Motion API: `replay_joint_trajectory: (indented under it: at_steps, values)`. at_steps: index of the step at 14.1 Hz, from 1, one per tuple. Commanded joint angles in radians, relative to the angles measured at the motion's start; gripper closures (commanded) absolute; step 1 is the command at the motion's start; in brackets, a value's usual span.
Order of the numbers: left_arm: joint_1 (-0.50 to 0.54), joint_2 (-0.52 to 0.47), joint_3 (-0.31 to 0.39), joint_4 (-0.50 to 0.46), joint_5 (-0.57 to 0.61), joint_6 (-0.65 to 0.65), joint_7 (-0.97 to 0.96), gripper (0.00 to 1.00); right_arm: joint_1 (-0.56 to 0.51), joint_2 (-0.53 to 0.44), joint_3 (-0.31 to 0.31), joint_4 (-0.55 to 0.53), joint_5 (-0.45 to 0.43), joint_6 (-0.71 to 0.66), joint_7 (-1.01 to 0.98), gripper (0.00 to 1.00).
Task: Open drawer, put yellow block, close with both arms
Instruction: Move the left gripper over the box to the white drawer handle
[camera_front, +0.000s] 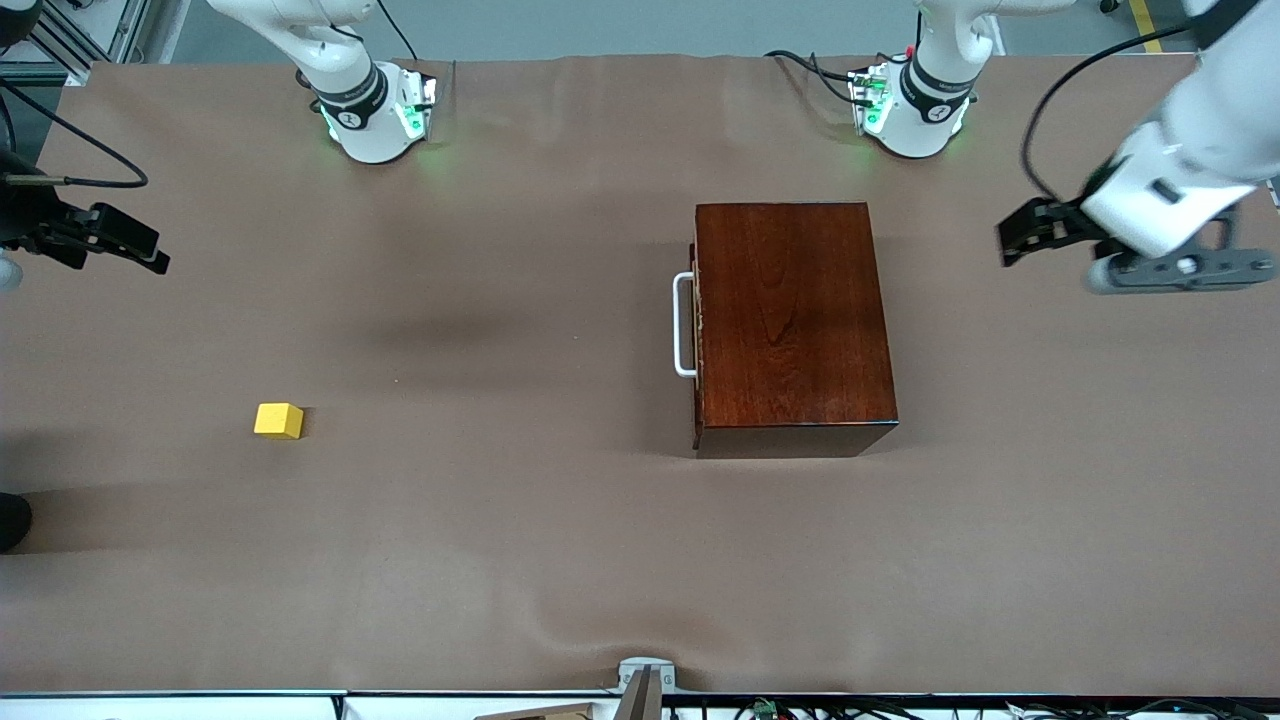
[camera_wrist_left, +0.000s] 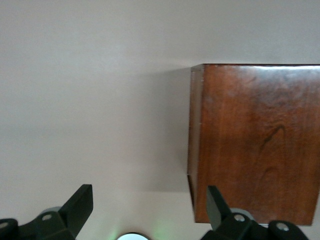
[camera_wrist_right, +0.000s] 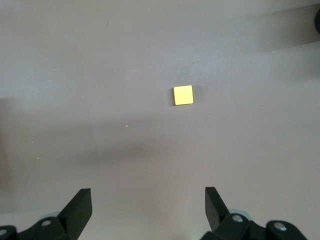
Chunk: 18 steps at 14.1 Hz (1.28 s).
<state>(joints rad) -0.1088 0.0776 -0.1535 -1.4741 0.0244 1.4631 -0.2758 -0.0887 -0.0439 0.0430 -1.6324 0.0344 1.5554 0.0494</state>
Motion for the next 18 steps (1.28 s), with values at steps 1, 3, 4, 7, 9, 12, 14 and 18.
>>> replay_joint_trajectory:
  at_steps: [1,3,4,7,9,12,14,18]
  values:
    - [-0.072,0.072,0.0,0.086,-0.003,-0.015,-0.118,0.0,0.006,-0.016,-0.002,-0.006,-0.01,-0.003,0.001,0.0]
    - [-0.139,0.111,0.002,0.107,0.003,-0.014,-0.208,0.0,0.006,-0.016,0.0,-0.006,-0.01,-0.003,0.001,0.0]
    - [-0.162,0.123,0.002,0.11,0.003,-0.01,-0.241,0.0,0.006,-0.016,-0.002,-0.006,-0.01,-0.003,0.001,0.0]
    - [-0.235,0.162,0.003,0.13,0.008,0.025,-0.296,0.0,0.006,-0.016,-0.002,-0.006,-0.01,-0.003,0.001,0.0]
    - [-0.291,0.214,0.006,0.178,0.014,0.029,-0.363,0.0,0.006,-0.016,-0.002,-0.006,-0.01,-0.003,0.001,0.0]
    - [-0.385,0.295,0.015,0.228,0.069,0.068,-0.491,0.0,0.006,-0.016,-0.002,-0.006,-0.01,-0.003,0.001,0.0]
    - [-0.443,0.335,0.017,0.232,0.1,0.129,-0.566,0.0,0.006,-0.016,0.0,-0.006,-0.01,-0.003,0.001,0.0]
    - [-0.549,0.459,0.02,0.297,0.172,0.216,-0.729,0.0,0.006,-0.016,0.0,-0.006,-0.01,-0.003,0.001,0.0]
